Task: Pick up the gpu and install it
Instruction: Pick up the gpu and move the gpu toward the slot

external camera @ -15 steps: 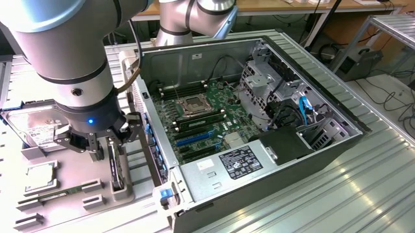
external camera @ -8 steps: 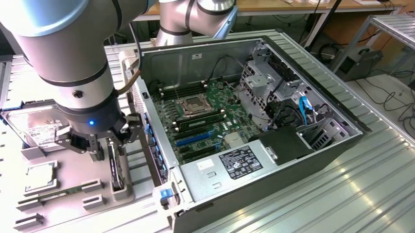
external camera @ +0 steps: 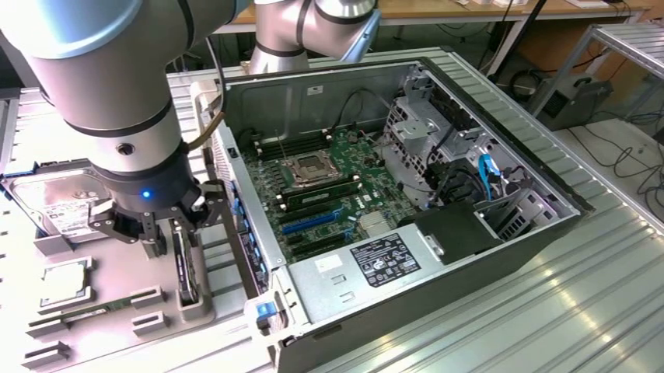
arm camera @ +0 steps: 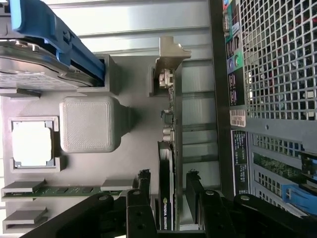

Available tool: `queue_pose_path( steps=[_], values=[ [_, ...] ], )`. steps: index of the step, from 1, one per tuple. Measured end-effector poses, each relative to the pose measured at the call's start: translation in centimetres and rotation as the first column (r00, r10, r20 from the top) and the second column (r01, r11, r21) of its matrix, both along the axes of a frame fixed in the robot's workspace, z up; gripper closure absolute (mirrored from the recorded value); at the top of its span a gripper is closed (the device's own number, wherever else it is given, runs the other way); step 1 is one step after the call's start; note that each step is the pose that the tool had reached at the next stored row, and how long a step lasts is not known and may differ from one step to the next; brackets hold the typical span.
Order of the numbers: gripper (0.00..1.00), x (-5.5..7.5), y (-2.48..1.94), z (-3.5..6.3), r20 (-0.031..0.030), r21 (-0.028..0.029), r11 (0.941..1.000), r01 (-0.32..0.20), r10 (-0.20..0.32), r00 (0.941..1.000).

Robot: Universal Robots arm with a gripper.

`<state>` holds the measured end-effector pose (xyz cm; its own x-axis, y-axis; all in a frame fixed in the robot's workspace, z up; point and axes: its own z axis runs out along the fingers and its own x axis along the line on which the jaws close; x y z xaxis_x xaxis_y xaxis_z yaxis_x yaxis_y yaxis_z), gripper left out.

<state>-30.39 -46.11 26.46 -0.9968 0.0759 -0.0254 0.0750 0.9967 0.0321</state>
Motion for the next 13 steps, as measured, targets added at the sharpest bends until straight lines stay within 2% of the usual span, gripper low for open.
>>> queue_pose_path(
  steps=[6, 13],
  values=[
    [0.58, 0.0, 0.57, -0.4, 0.0001, 0.0002, 1.0, 0.0, 0.0, 1.0],
    [0.58, -0.1, 0.67, -1.13, 0.0, 0.0001, 1.0, 0.0, 0.0, 1.0]
  ],
)
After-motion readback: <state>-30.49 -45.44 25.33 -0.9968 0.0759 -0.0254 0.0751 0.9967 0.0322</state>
